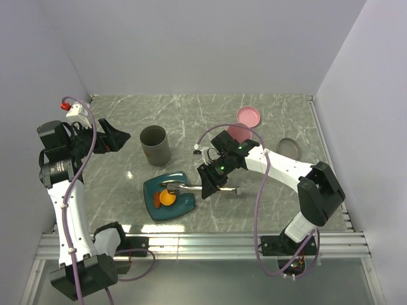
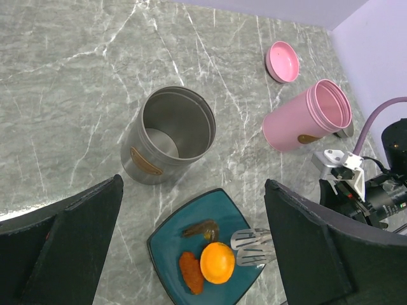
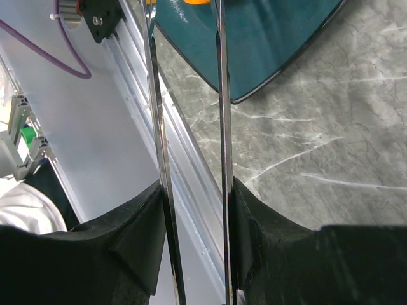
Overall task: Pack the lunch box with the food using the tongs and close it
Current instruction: Pick up the fake food from the plate.
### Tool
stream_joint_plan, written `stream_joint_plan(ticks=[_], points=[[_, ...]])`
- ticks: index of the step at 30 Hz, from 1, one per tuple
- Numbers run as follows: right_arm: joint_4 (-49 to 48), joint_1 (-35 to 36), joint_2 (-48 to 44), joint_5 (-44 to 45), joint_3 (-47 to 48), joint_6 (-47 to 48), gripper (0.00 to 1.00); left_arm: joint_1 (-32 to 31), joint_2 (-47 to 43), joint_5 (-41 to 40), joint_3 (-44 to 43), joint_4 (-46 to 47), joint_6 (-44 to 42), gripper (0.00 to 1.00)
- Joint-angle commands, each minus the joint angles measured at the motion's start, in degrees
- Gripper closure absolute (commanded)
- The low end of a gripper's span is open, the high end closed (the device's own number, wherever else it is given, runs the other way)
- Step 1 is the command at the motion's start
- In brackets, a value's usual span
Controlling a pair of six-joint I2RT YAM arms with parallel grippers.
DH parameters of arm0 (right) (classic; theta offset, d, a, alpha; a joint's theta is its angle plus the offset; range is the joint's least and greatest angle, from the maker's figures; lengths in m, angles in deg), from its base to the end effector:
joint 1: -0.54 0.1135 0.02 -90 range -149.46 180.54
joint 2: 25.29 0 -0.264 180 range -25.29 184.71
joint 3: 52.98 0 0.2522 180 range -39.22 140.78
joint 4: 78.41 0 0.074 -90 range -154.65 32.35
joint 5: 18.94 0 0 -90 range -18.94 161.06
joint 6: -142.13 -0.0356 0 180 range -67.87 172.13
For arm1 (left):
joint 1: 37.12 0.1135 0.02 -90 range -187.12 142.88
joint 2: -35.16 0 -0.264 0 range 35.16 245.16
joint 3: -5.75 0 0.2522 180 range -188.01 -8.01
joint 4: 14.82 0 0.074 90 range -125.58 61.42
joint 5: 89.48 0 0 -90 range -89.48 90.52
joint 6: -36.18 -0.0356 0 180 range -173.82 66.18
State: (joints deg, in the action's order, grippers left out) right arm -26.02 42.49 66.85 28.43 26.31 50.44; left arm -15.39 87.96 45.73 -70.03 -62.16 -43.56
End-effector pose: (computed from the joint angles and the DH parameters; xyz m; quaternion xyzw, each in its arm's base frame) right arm 0.2202 0.2303 0.2302 -0.3863 0.8275 0.4038 0.0535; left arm 0.1792 0.0442 0.3814 -0.0135 0.8032 -0.2714 0.5301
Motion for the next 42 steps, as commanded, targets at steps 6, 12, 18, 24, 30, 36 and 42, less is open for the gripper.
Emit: stream_joint_plan(ticks=[6,12,18,24,30,36,42], points=[[-0.40,-0.47,0.67,1.67,0.12,-1.12,0.52,0.15,-1.38,0.40,-0.47,1.33,-1.38,0.01],[-0.49,-1.09,2.52,2.20,0.73,-1.65,0.52,0.24,-1.82,0.41,0.06,1.24,-1.47,0.01],[-0.58,-1.00,4.19,0.80,1.69,-1.65,0.51,0.15,-1.73,0.05,0.49,1.06,-2.26,0.01],[-0.93,-0.65,5.51,0.09,2.22,-1.38,0.51,0.15,-1.91,-0.39,0.93,1.06,-2.70,0.01],[-1.02,0.23,6.74,-0.69,3.80,-1.56,0.52,0.15,-1.64,-0.47,1.02,1.06,-2.97,0.00],[-0.58,1.11,7.88,-1.22,5.30,-1.30,0.55,0.15,-1.29,-0.65,0.50,0.36,-3.49,0.01],[0.39,1.46,8.41,-1.66,5.65,-0.50,0.61,0.24,-0.68,-1.09,-0.47,-0.43,-4.11,0.01]])
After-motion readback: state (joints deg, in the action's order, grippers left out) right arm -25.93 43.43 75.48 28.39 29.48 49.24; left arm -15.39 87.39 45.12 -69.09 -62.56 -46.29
